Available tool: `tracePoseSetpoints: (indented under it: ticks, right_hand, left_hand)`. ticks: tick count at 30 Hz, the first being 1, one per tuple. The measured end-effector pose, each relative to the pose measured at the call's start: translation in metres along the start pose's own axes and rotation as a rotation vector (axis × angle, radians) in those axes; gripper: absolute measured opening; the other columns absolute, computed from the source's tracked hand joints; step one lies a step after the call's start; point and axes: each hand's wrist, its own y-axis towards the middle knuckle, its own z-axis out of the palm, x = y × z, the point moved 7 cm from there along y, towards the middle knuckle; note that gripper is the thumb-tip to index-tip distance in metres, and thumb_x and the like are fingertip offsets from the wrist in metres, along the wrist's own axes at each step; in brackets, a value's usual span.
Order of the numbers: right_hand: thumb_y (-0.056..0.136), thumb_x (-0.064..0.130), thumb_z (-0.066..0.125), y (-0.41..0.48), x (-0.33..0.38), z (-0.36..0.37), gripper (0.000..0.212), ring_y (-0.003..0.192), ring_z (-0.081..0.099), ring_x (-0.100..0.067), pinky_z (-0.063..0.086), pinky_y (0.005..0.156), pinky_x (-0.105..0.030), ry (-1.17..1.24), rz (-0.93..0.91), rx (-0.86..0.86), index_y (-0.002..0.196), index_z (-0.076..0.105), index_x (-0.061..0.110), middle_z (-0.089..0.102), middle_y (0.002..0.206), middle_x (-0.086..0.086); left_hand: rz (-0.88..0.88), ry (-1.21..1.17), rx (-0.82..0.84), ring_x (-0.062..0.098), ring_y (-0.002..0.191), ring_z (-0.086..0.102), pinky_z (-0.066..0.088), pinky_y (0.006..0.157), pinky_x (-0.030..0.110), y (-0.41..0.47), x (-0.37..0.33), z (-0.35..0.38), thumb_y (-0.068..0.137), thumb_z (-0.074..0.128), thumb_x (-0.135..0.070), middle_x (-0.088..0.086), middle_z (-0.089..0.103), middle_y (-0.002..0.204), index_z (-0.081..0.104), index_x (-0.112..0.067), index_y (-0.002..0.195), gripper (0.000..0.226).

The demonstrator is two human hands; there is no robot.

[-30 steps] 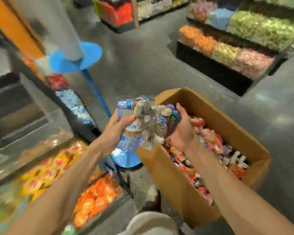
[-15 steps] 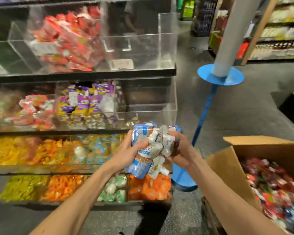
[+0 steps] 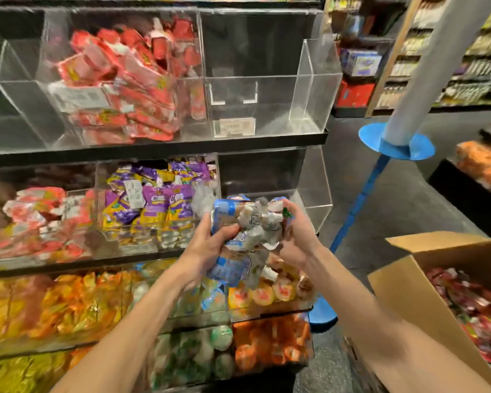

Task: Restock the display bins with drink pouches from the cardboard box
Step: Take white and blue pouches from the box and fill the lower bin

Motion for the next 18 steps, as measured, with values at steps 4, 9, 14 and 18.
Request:
tracePoseSetpoints:
  ticks: [4, 9, 14, 18]
  right_hand:
    - [0.094, 0.05, 0.046, 0.02, 0.035, -0.004, 0.038, 0.091, 0.065, -0.024, 0.05, 0.086, -0.038, -0.096, -0.045, -0.06, 0.1, 0.065, 0.018, 0.064, 0.111, -0.009]
    - [0.097, 0.05, 0.05, 0.07, 0.086, -0.011, 0.04, 0.088, 0.068, -0.022, 0.056, 0.081, -0.039, -0.277, -0.03, -0.083, 0.106, 0.065, 0.014, 0.07, 0.097, -0.009]
    - [0.089, 0.051, 0.062, 0.127, 0.123, -0.036, 0.039, 0.067, 0.057, -0.011, 0.039, 0.061, -0.025, -0.817, -0.034, -0.226, 0.106, 0.068, 0.015, 0.068, 0.085, -0.003]
    - [0.071, 0.031, 0.081, 0.169, 0.109, -0.031, 0.029, 0.063, 0.06, -0.015, 0.047, 0.056, -0.028, -1.19, -0.12, -0.042, 0.094, 0.069, 0.016, 0.067, 0.078, -0.002]
  left_hand:
    - [-0.025, -0.055, -0.042, 0.009, 0.064, 0.071, 0.055, 0.054, 0.023, 0.03, -0.006, 0.0, 0.098, 0.048, 0.001, -0.002, 0.075, 0.077, 0.057, -0.018, 0.106, 0.022]
    - [-0.058, -0.043, -0.144, 0.023, 0.093, 0.073, 0.059, 0.073, 0.038, 0.056, -0.004, -0.007, 0.097, 0.061, -0.021, 0.003, 0.076, 0.107, 0.058, -0.026, 0.124, 0.028]
    - [-0.131, -0.083, -0.366, 0.019, 0.073, 0.075, 0.058, 0.056, 0.029, 0.068, 0.001, -0.01, 0.098, 0.056, -0.017, 0.003, 0.077, 0.095, 0.056, -0.02, 0.128, 0.029]
    - [-0.164, -0.092, -0.489, 0.016, 0.071, 0.074, 0.057, 0.053, 0.027, 0.067, 0.005, -0.014, 0.098, 0.056, -0.019, -0.004, 0.077, 0.085, 0.057, -0.023, 0.123, 0.025]
